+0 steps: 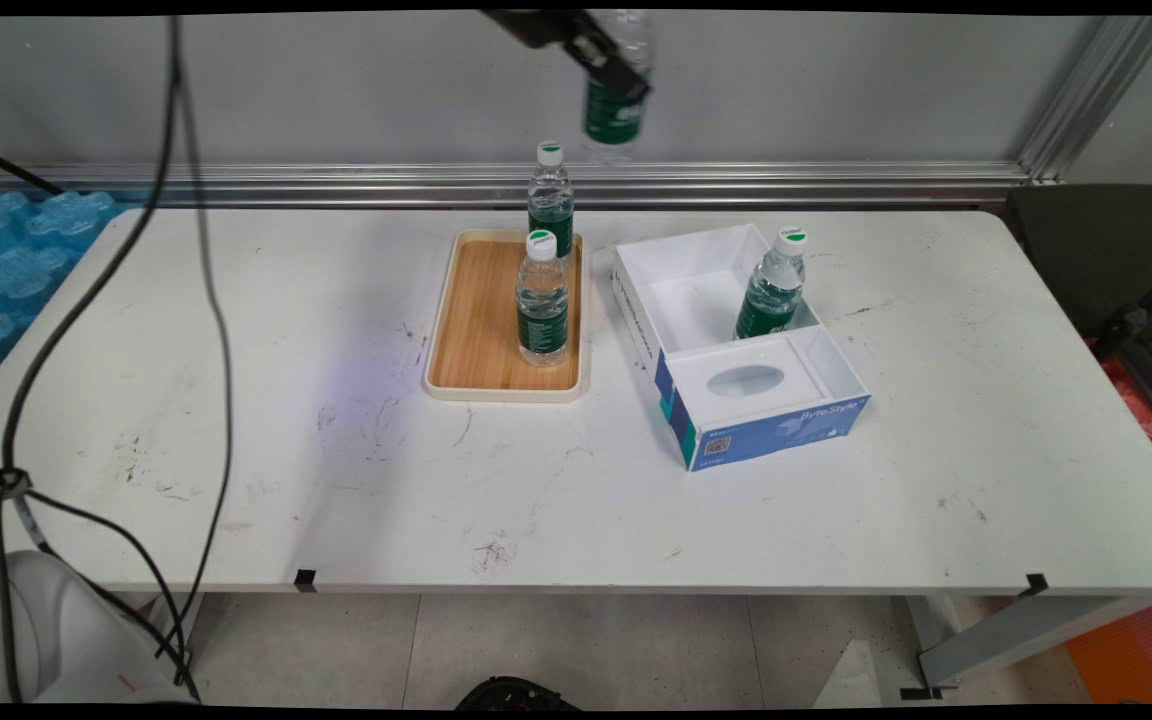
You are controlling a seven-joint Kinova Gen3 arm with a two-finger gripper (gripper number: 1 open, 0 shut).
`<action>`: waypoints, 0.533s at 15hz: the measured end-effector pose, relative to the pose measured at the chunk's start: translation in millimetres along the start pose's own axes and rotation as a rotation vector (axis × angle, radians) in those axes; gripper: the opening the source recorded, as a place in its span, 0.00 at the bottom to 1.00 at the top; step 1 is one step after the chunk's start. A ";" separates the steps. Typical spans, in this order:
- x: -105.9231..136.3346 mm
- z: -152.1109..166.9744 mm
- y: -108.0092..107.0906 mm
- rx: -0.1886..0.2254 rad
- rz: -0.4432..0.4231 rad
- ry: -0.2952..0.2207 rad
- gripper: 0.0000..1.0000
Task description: Place the picked object on the tray
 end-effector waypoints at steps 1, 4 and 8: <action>-9.5 -14.0 -4.5 0.005 -0.009 -0.009 0.00; -39.6 -48.4 -16.8 0.017 -0.036 -0.036 0.00; -75.0 -71.7 -27.7 0.027 -0.070 -0.049 0.00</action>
